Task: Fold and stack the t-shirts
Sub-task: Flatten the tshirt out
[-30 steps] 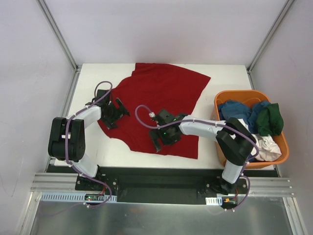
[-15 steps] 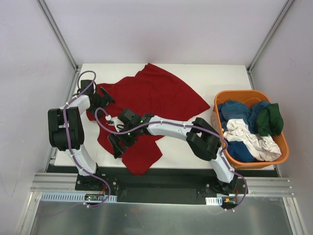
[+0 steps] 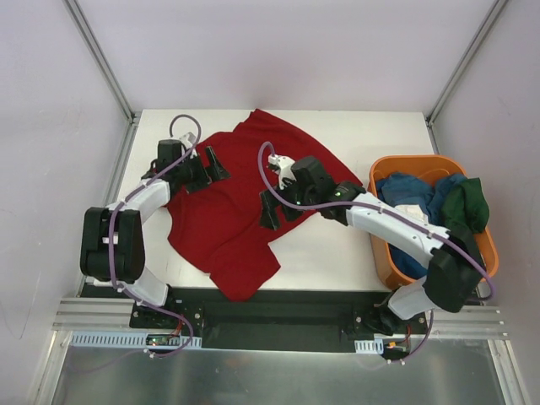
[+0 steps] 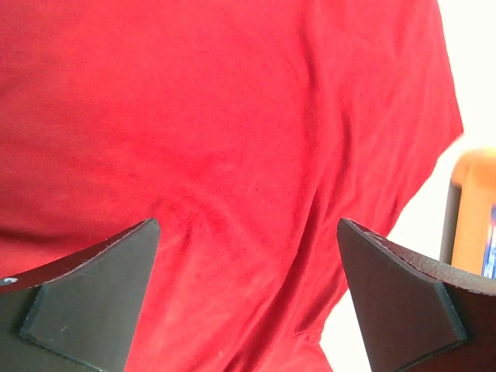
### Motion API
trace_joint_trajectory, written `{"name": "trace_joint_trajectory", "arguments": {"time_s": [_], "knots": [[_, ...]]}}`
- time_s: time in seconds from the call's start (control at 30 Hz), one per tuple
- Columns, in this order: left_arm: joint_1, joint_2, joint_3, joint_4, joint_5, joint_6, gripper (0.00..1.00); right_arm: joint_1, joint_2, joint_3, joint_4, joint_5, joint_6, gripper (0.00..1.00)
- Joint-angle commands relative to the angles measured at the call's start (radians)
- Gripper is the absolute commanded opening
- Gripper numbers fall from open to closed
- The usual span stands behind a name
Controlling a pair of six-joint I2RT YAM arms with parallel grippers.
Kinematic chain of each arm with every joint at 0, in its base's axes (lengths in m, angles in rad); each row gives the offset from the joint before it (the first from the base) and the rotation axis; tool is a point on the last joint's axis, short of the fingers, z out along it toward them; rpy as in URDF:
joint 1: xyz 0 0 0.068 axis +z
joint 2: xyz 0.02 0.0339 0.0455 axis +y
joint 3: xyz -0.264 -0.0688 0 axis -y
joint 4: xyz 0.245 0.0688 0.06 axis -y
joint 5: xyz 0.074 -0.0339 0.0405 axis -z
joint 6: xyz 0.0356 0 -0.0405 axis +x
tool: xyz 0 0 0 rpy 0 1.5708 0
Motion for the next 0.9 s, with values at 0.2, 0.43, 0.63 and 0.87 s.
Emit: {"name": "trace_joint_trajectory", "arguments": {"time_s": [0.2, 0.43, 0.63, 0.87], "knots": [[0.016, 0.280, 0.090, 0.347, 0.294, 0.126, 0.99, -0.010, -0.107, -0.045, -0.022, 0.155, -0.100, 0.97], [0.038, 0.432, 0.324, 0.327, 0.362, 0.110, 0.99, -0.053, -0.102, -0.029, -0.026, 0.166, -0.117, 0.97], [0.033, 0.328, 0.416, 0.256, 0.294, 0.133, 0.99, -0.134, -0.072, -0.006, -0.011, 0.201, -0.088, 0.97], [0.033, 0.193, 0.294, 0.212, 0.219, 0.133, 0.99, -0.235, 0.115, 0.145, -0.042, 0.258, -0.067, 0.97]]}}
